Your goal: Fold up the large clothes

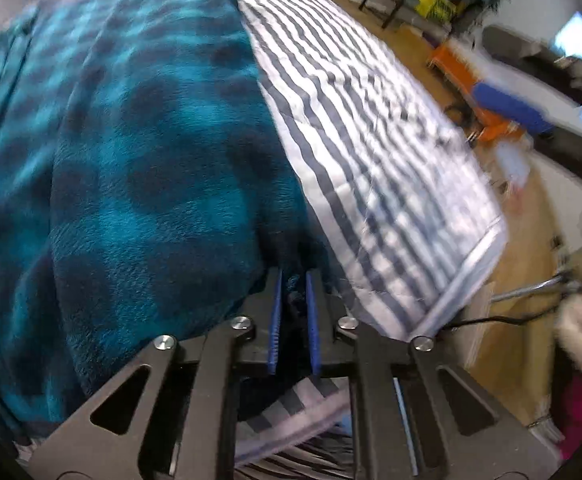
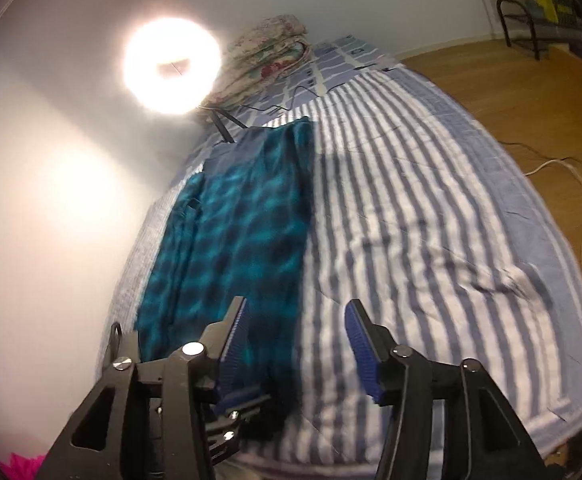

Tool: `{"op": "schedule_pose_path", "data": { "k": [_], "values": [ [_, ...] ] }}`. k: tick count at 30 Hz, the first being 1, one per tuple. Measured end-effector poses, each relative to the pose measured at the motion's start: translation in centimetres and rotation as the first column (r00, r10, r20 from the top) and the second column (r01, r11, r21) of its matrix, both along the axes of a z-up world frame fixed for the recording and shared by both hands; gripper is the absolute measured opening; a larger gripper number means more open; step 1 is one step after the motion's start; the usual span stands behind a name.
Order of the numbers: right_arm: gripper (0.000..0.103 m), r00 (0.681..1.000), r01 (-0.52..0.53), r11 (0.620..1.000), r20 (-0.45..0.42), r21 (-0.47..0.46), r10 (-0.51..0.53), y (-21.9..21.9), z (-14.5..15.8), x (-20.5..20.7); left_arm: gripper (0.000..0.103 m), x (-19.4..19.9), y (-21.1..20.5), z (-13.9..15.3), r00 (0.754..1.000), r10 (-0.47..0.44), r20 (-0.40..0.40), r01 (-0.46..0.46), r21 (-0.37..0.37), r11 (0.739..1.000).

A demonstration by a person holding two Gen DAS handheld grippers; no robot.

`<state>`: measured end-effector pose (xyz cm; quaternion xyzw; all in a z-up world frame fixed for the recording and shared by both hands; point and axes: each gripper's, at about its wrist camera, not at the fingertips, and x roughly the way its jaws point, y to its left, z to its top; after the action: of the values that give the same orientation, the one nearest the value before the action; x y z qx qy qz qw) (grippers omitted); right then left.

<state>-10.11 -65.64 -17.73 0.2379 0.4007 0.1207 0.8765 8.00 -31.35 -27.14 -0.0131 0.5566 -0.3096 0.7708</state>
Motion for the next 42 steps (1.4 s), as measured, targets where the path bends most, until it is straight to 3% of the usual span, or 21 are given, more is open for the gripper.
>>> {"op": "schedule_pose_path", "data": {
  "k": [4,10,18,22,27,28,29,32,35,38,42],
  "values": [
    [0.058,1.000,-0.012,0.998,-0.014,0.062,0.013,0.6,-0.5,3.7,0.008,-0.6,2.5,2.6,1.000,0.019,0.000,-0.019,-0.113,0.993],
    [0.064,0.999,-0.014,0.994,-0.036,0.109,0.018,1.9,-1.9,10.7,0.007,-0.7,5.4,5.5,0.998,0.054,0.014,-0.050,-0.212,0.976],
    [0.064,0.995,0.049,0.977,-0.096,0.206,-0.030,2.7,-5.2,19.3,0.006,-0.3,7.9,6.1,0.997,0.070,-0.015,-0.072,-0.268,0.961],
    [0.064,0.991,0.067,0.978,-0.128,0.197,-0.043,3.4,-6.6,22.7,0.006,-0.1,8.6,5.9,0.997,0.068,-0.035,-0.075,-0.286,0.955],
    [0.057,0.987,0.070,0.989,-0.153,0.130,-0.050,4.6,-7.8,26.1,0.006,0.2,9.0,5.3,0.997,0.058,-0.055,-0.072,-0.310,0.948],
    [0.051,0.986,0.075,0.990,-0.156,0.121,-0.055,4.6,-7.9,26.4,0.006,0.2,9.1,5.1,0.997,0.055,-0.061,-0.071,-0.317,0.946],
    [0.035,0.985,0.082,0.991,-0.160,0.109,-0.064,4.8,-8.0,26.8,0.006,0.1,9.2,5.0,0.996,0.053,-0.066,-0.072,-0.322,0.944],
    [0.015,0.982,0.083,0.995,-0.175,0.062,-0.071,5.7,-7.9,27.5,0.006,0.3,9.7,4.4,0.994,0.060,-0.089,-0.087,-0.336,0.938],
    [0.009,0.984,0.045,0.994,-0.168,-0.099,-0.061,8.2,-6.3,28.1,0.006,0.3,10.8,3.8,0.991,0.074,-0.112,-0.110,-0.358,0.927],
    [0.007,0.986,0.005,0.960,-0.161,-0.279,-0.052,11.2,-4.4,28.7,0.006,0.2,12.1,3.3,0.987,0.088,-0.133,-0.133,-0.381,0.915],
    [0.007,0.988,-0.051,0.866,-0.153,-0.498,-0.030,16.3,-1.9,29.1,0.006,0.0,13.9,2.4,0.980,0.113,-0.163,-0.171,-0.409,0.896]
  ]
}}
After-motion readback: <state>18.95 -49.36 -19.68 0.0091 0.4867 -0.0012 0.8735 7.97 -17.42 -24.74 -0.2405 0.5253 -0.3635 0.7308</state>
